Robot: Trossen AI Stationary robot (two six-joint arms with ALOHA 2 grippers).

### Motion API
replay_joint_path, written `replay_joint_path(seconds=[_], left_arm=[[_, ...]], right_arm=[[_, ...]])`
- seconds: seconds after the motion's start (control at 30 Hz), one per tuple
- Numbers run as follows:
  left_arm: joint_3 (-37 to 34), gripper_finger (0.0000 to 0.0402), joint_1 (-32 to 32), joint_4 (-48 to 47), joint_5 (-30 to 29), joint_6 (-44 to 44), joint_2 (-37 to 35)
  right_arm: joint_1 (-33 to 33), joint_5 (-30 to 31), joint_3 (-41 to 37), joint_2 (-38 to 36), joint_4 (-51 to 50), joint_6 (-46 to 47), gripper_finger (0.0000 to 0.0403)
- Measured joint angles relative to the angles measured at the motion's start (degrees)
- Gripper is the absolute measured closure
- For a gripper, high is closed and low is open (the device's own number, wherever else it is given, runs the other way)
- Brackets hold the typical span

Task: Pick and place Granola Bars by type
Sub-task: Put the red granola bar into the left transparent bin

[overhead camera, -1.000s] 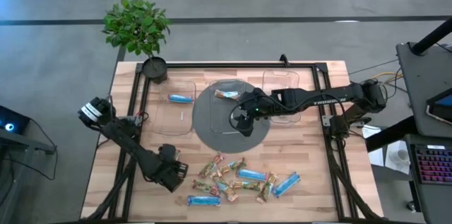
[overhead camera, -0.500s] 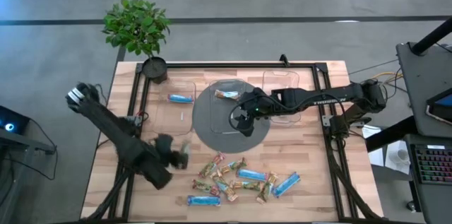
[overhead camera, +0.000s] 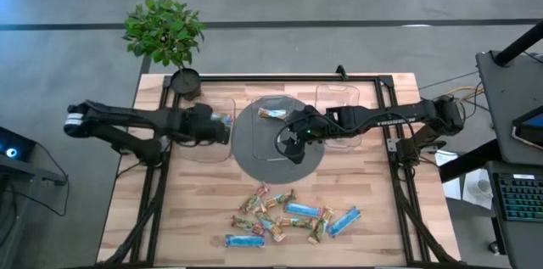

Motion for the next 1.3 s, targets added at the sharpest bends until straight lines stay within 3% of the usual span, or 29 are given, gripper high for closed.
replay_joint_path(seconds=[0.1, 0.2, 0.3, 0.43, 0.6, 0.73, 0.9, 1.13, 1.3], left_arm=[[-1.87, 0.0287, 3.92, -1.08, 3.02, 0.29, -0.81], [0.14, 0.027, 2.75, -6.89, 3.44, -1.61, -2.92], [5.84, 0.0265, -4.31, -3.77, 2.33, 0.05, -5.6], [9.49, 0.0265, -17.59, 11.24, 0.79, 1.09, -5.8], [8.16, 0.0265, -25.2, 13.76, 1.4, -6.24, 4.83], [8.66, 0.0265, -26.34, 20.67, 4.47, -4.61, 16.55], [13.28, 0.0265, -26.28, 20.74, 5.98, -4.25, 28.67], [21.07, 0.0265, -26.23, 17.89, 8.73, -4.97, 38.62], [24.95, 0.0265, -26.04, 12.56, 9.5, -10.63, 43.08]], right_arm=[[0.02, -0.07, 0.0, 0.0, -0.14, 0.33, 0.0174], [0.02, -0.09, 0.0, 0.0, -1.27, 0.39, 0.0174], [0.02, -0.09, 0.0, 0.0, -2.88, 0.24, 0.0174], [0.02, -0.22, -0.02, -0.02, -3.63, -2.23, 0.0174], [0.02, -0.22, -0.02, -0.04, -3.73, -2.48, 0.0175], [0.43, -0.96, -0.02, -0.25, -5.69, -0.84, 0.0175], [2.55, 0.26, 0.85, -0.87, -14.25, 2.73, 0.0175], [5.78, 1.51, 0.07, -1.73, -20.41, 5.27, 0.0174], [8.23, 1.39, -0.46, -2.36, -20.83, 1.92, 0.0174]])
